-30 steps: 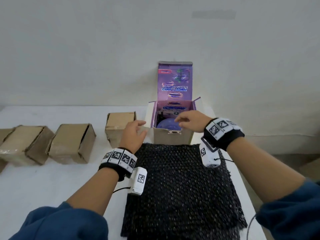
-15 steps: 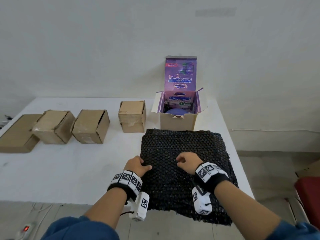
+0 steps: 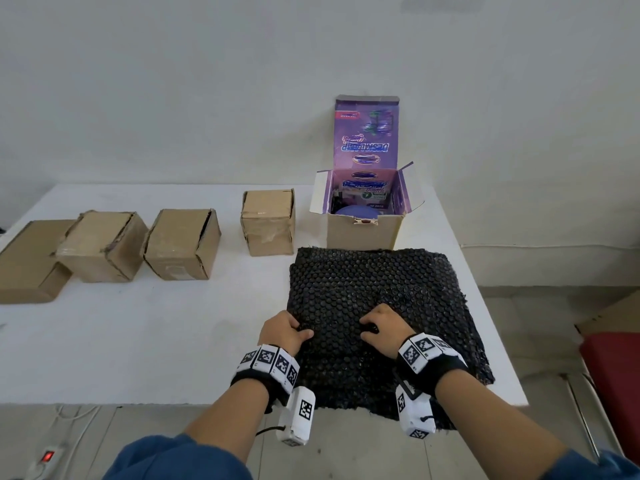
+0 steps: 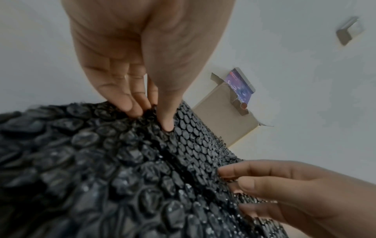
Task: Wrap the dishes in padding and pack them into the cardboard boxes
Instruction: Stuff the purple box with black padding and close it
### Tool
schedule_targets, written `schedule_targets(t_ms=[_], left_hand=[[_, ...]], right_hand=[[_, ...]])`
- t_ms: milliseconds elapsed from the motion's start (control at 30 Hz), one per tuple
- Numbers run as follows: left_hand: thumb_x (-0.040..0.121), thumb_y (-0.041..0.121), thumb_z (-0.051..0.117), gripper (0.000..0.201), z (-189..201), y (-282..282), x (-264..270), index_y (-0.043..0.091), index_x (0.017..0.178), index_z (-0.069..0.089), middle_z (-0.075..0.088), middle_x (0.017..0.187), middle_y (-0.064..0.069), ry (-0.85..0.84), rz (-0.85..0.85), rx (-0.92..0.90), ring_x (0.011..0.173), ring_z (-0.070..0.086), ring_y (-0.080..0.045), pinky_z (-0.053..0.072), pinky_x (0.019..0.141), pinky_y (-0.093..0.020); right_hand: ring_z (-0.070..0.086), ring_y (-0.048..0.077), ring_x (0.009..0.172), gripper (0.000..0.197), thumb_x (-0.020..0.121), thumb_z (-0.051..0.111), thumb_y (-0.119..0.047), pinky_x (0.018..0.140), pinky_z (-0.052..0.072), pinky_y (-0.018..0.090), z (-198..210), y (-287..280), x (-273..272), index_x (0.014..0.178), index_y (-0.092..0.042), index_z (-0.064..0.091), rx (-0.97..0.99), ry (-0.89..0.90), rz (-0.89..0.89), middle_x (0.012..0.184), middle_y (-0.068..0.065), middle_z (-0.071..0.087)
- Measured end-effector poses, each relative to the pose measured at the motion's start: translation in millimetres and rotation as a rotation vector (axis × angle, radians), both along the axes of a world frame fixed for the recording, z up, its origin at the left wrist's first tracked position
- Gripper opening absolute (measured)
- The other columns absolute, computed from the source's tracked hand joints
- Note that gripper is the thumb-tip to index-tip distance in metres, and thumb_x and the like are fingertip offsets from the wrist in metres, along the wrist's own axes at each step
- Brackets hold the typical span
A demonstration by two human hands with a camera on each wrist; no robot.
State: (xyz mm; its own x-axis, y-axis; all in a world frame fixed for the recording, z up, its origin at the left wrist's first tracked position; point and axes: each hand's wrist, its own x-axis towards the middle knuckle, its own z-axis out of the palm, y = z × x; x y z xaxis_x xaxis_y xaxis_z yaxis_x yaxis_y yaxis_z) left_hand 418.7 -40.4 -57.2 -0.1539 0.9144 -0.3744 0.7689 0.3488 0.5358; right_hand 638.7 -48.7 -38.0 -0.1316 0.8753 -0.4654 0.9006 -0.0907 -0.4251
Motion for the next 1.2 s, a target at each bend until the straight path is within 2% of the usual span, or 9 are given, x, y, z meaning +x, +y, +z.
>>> schedule_targets(t_ms=[267,400,700,833,900,967,1033,1100,1200], left_hand=[[0.081,0.028,0.071,0.020,7,-1,-3,0.017,0.089,0.056,0.060,0.078,0.004,-0.117,0.000,0.138,0.086,0.061,-0.019,0.043,0.075,-0.025],[0.084,0.023,0.067,0.012,9,1,-1,0.015,0.089,0.061,0.061,0.084,0.002,-0.167,-0.013,0.201,0.084,0.058,-0.017,0.042,0.076,-0.024],[0.087,0.012,0.064,0.010,16,1,4,0.021,0.085,0.063,0.069,0.090,-0.001,-0.541,-0.069,0.118,0.084,0.062,-0.013,0.047,0.082,-0.027],[0.084,0.007,0.065,0.018,15,3,4,0.023,0.081,0.059,0.063,0.079,0.002,-0.398,0.043,0.130,0.077,0.058,-0.014,0.046,0.076,-0.026],[0.083,0.008,0.065,0.015,19,4,2,0.017,0.094,0.059,0.062,0.092,-0.002,-0.271,0.093,0.166,0.087,0.059,-0.019,0.045,0.084,-0.027],[0.081,0.014,0.068,0.032,22,8,1,0.012,0.112,0.056,0.055,0.112,-0.010,-0.122,0.100,0.242,0.105,0.055,-0.027,0.043,0.092,-0.033],[0.080,0.018,0.068,0.041,29,12,3,0.013,0.118,0.053,0.050,0.120,-0.013,0.004,0.085,0.371,0.114,0.046,-0.030,0.038,0.097,-0.038],[0.081,0.020,0.068,0.038,37,16,18,0.014,0.115,0.054,0.053,0.117,-0.010,0.018,0.022,0.470,0.112,0.048,-0.027,0.039,0.094,-0.035],[0.084,0.027,0.067,0.030,40,23,53,0.013,0.109,0.058,0.062,0.102,-0.003,-0.101,-0.110,0.284,0.099,0.060,-0.021,0.045,0.086,-0.028]], right_hand=[[0.034,0.028,0.125,0.058,0.086,0.052,-0.058,0.108,0.033,0.036,1,-4,-25,0.130,-0.019,0.051,0.213,-0.067,-0.037,0.130,0.008,0.040],[0.050,0.025,0.115,0.059,0.087,0.052,-0.056,0.094,0.039,0.029,1,8,-49,0.129,-0.015,0.048,0.157,0.141,-0.047,0.122,0.010,0.053],[0.062,0.018,0.066,0.038,0.076,0.068,-0.054,0.057,0.047,0.026,-3,40,-54,0.077,-0.019,0.052,0.050,0.404,-0.266,0.072,0.002,0.062],[0.056,0.019,0.061,0.031,0.081,0.072,-0.026,0.049,0.049,0.029,2,43,-43,0.066,-0.017,0.047,0.021,0.539,-0.302,0.064,0.001,0.053],[0.058,0.023,0.060,0.026,0.082,0.071,-0.020,0.049,0.051,0.033,6,45,-29,0.070,-0.007,0.052,0.017,0.540,-0.297,0.067,0.008,0.059],[0.064,0.034,0.073,0.028,0.080,0.071,-0.023,0.066,0.054,0.045,6,49,-7,0.079,0.001,0.056,0.040,0.496,-0.298,0.080,0.019,0.066],[0.062,0.034,0.074,0.027,0.080,0.070,-0.025,0.068,0.051,0.046,6,50,16,0.074,-0.003,0.055,0.067,0.459,-0.314,0.078,0.018,0.064],[0.055,0.027,0.063,0.029,0.082,0.069,-0.023,0.060,0.044,0.039,11,47,42,0.066,-0.011,0.048,0.105,0.423,-0.346,0.068,0.010,0.057],[0.054,0.025,0.065,0.028,0.084,0.067,-0.022,0.065,0.044,0.036,11,44,77,0.069,-0.011,0.047,0.133,0.368,-0.383,0.070,0.008,0.056]])
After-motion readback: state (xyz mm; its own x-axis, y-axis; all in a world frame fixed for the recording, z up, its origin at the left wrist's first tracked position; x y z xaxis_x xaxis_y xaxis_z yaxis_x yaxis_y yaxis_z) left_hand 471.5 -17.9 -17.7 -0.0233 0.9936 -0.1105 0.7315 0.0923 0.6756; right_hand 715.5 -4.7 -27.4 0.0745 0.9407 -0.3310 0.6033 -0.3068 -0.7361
